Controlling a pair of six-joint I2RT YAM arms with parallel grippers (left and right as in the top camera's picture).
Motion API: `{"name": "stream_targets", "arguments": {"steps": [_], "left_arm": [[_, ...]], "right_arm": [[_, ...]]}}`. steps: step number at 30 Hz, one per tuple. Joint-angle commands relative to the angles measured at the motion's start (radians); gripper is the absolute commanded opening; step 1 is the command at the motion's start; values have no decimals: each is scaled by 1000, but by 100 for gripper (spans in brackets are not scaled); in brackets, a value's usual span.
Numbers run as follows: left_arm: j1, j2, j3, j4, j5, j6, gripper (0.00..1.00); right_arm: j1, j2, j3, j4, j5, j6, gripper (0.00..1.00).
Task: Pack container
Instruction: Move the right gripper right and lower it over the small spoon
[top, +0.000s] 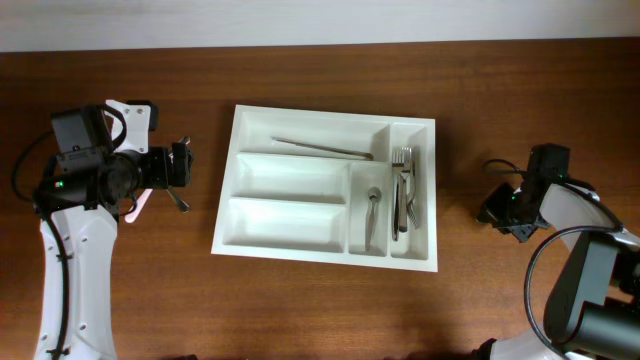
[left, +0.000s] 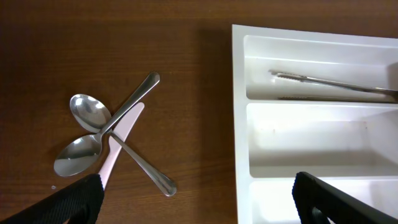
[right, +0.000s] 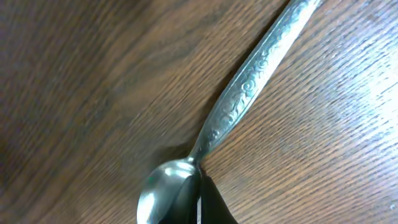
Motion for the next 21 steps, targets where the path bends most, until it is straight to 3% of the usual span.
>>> {"name": "stream_targets", "arguments": {"steps": [1,13,14,16,21], "left_arm": [[2,3,15,2,18,16,99],[2,3,15,2,18,16,99],[2,3,15,2,18,16,99],[2,3,15,3,18,16,99],[2,3,15,2,18,16,99]], "right_arm": [[21,-66,35,-3,-21,-41,4],[50,-113,30,-75,-17,-39,4],[50,-113,23,-84,-17,-30,11],[50,-113,9,-98,-17,0,44],[50,-113,-5,-108,-16,61,49]]}}
